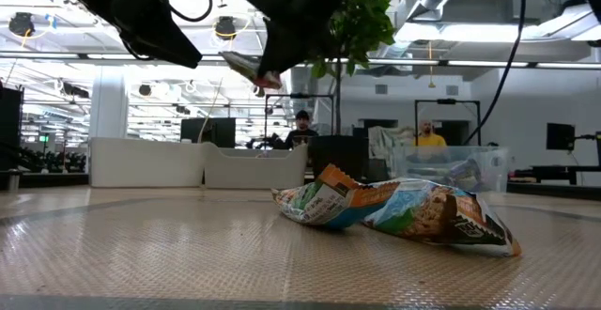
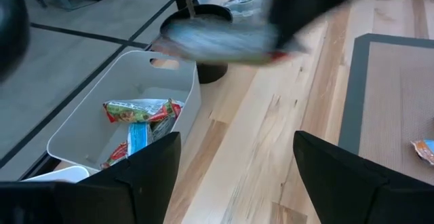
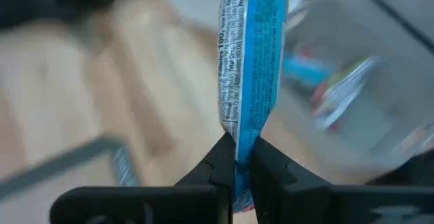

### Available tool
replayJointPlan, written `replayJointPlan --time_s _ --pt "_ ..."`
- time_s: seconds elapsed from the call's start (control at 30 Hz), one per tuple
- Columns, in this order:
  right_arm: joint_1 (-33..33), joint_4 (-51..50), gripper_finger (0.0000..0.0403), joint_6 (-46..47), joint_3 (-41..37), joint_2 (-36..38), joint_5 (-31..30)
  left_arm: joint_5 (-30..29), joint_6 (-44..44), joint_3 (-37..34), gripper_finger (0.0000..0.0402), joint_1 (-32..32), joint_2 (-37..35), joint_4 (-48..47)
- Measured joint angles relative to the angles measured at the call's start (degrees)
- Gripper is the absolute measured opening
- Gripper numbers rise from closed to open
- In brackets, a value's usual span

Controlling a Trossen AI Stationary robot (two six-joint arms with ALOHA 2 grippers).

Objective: Pick and place Granola Bars by type
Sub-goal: Put the red granola bar into the gray bin

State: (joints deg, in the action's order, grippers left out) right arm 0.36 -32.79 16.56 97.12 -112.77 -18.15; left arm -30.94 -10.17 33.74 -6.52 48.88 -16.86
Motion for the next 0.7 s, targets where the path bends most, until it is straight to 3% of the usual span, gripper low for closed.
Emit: replayJointPlan --time_s 0.33,0.7 --pt "-8.6 6.5 0.0024 -2.1 0.1 -0.8 0.2 -0.2 0.0 0.0 0.0278 0.0 0.0 0.0" --pt "-11.6 10.8 0.0022 -3.1 0.2 -5.6 0.1 -1.3 0.0 0.0 0.0278 0.0 0.0 -0.1"
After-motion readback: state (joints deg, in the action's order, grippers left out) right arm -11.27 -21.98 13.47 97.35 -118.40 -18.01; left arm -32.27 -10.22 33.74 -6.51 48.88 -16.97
